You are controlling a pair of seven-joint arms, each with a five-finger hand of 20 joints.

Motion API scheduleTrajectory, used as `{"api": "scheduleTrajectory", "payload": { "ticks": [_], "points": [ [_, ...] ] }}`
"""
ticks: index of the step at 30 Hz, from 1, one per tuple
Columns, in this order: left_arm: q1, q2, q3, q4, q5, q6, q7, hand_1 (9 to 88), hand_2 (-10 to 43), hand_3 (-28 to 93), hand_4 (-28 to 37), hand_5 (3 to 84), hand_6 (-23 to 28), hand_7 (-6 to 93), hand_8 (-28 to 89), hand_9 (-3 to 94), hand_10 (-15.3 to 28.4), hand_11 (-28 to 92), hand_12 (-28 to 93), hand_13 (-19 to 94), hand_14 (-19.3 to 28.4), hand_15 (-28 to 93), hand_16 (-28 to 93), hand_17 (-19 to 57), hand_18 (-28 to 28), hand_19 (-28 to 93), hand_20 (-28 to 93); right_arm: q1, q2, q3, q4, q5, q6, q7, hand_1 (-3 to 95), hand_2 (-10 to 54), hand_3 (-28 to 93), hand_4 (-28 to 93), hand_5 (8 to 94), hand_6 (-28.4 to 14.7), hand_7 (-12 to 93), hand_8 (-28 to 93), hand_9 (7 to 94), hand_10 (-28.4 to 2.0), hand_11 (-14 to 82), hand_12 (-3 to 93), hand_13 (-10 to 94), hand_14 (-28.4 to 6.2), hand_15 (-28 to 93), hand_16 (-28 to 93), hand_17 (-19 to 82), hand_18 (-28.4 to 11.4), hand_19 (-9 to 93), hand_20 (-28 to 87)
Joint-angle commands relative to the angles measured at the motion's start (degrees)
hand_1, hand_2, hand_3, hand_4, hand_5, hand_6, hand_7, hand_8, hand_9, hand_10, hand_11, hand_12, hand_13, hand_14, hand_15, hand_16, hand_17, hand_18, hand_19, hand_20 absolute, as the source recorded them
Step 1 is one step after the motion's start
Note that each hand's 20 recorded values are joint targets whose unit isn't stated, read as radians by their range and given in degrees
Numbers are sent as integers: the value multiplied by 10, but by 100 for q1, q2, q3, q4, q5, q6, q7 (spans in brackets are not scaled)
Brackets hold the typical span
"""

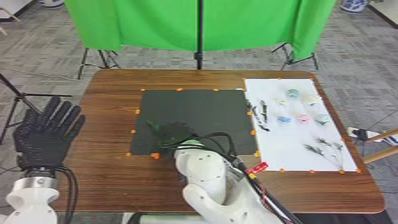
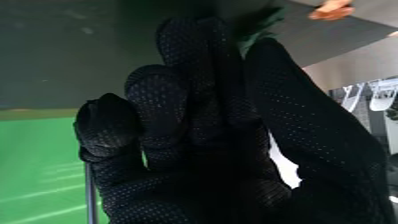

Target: Arrange flowers

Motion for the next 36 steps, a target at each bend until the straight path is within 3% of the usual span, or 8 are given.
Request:
{"api": "scheduleTrajectory", "payload": {
  "ticks": [1, 8, 12, 19, 25, 32, 34, 36],
  "points": [
    [47, 23, 66, 70, -79, 72, -109, 268, 121, 734, -283, 422, 75, 113, -91, 358, 147, 167, 105, 251, 158, 306, -40, -44, 136, 260, 148, -288, -358, -83, 93, -290, -208, -244, 529, -1, 687, -198, 784, -51, 203, 157, 809, -161, 291, 314, 699, -153, 660, 395, 404, -275, 932, 391],
    [131, 17, 17, 51, -93, 102, -33, 269, 121, 736, -283, 425, 75, 120, -92, 363, 150, 175, 104, 252, 160, 323, -51, -48, 138, 268, 145, -298, -343, -106, 65, -224, -170, -277, 529, 6, 676, -202, 775, -47, 219, 155, 807, -158, 300, 306, 699, -149, 659, 396, 404, -273, 932, 388],
    [134, 37, 53, 61, -204, 107, -2, 269, 121, 737, -283, 426, 75, 124, -94, 366, 151, 178, 104, 252, 161, 330, -56, -50, 139, 271, 144, -351, -396, -84, 24, -233, -159, -381, 527, 10, 669, -199, 769, -46, 230, 157, 806, -159, 304, 298, 699, -148, 657, 396, 402, -271, 932, 384],
    [233, -150, -60, 67, -152, 45, -8, 269, 121, 736, -283, 427, 76, 126, -95, 367, 152, 185, 103, 253, 161, 336, -60, -52, 140, 278, 142, -347, -143, 97, -213, 400, -229, -7, 526, 19, 628, -183, 712, -45, 298, 128, 790, -155, 299, 281, 693, -139, 646, 389, 395, -265, 927, 370],
    [353, -294, -190, 12, -113, 29, -15, 267, 122, 732, -283, 420, 73, 113, -93, 360, 146, 169, 102, 254, 151, 304, -60, -44, 136, 271, 137, -718, 458, 663, -1343, 950, 881, -121, 505, 10, 577, -125, 702, -54, 354, 181, 777, -170, 340, 290, 687, -150, 661, 375, 393, -270, 930, 375],
    [432, -340, -242, -89, -7, 9, 71, 265, 123, 726, -283, 416, 72, 102, -87, 355, 138, 153, 108, 257, 145, 286, -46, -35, 131, 258, 137, -638, 941, 1839, -1688, 1193, 1883, 287, 474, -32, 606, -125, 706, -65, 341, 192, 755, -195, 357, 280, 663, -169, 680, 361, 387, -274, 932, 379],
    [492, -366, -282, -130, -4, -4, 125, 265, 123, 725, -283, 415, 71, 100, -87, 355, 136, 149, 109, 258, 144, 280, -44, -31, 130, 252, 138, -588, 1085, 2197, -1680, 1163, 2002, 480, 459, -44, 632, -141, 695, -73, 299, 174, 744, -199, 336, 267, 651, -173, 671, 347, 377, -274, 928, 370],
    [428, -386, -251, -106, 19, -24, 140, 263, 123, 726, -283, 414, 70, 99, -86, 355, 135, 148, 110, 259, 142, 276, -41, -30, 130, 250, 140, -682, 1382, 2604, -1793, 1165, 2007, 774, 420, -58, 697, -160, 654, -87, 218, -5, 700, -215, 282, 239, 617, -182, 650, 317, 361, -275, 914, 354]
  ]
}}
